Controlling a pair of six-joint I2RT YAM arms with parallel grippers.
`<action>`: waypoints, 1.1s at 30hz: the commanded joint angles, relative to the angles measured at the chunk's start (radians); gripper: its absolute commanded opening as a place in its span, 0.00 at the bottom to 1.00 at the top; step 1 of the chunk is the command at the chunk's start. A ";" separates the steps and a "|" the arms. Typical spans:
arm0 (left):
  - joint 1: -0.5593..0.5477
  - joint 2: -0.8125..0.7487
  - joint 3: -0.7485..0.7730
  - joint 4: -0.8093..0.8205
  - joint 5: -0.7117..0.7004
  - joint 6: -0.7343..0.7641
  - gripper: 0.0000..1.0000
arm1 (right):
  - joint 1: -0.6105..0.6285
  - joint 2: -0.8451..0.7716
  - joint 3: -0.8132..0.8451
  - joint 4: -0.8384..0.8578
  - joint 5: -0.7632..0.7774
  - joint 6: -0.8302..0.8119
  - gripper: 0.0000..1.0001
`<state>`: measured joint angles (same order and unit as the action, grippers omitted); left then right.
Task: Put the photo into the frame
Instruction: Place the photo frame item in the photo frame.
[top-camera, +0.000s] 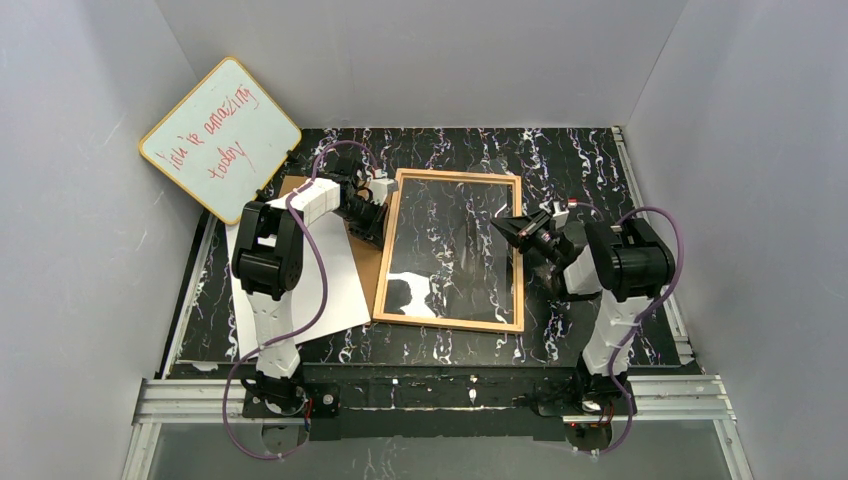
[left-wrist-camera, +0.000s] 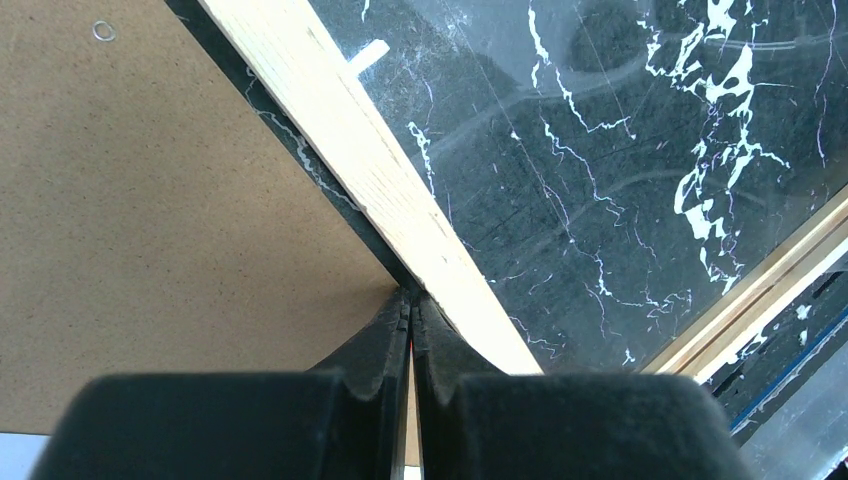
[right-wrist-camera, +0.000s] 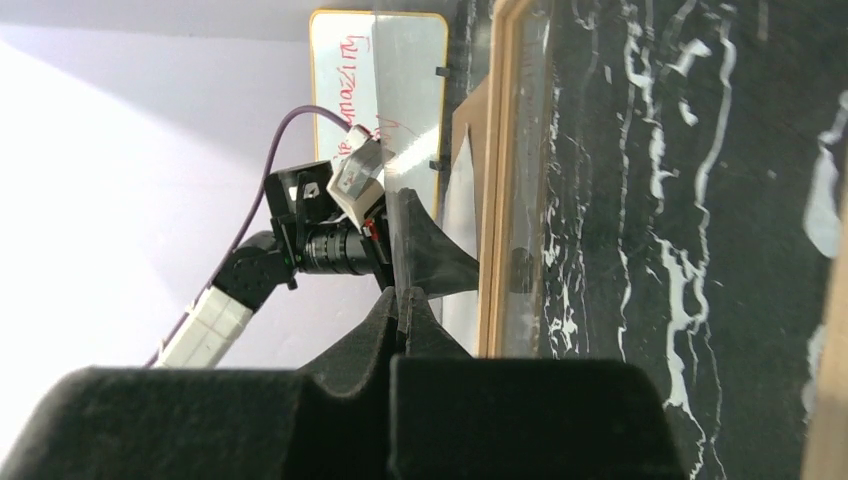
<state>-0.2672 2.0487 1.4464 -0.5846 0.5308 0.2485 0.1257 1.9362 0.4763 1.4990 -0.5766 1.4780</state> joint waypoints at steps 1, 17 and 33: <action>-0.021 0.014 -0.030 -0.030 0.010 0.021 0.00 | 0.033 0.016 0.041 0.317 -0.007 0.085 0.01; -0.020 -0.002 -0.036 -0.037 0.014 0.029 0.00 | 0.074 -0.119 0.093 0.225 0.008 0.083 0.01; -0.020 -0.010 -0.046 -0.038 0.013 0.037 0.00 | 0.078 -0.109 0.074 0.169 0.000 0.040 0.01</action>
<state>-0.2676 2.0476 1.4387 -0.5777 0.5354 0.2699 0.1978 1.8462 0.5537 1.5181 -0.5568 1.5558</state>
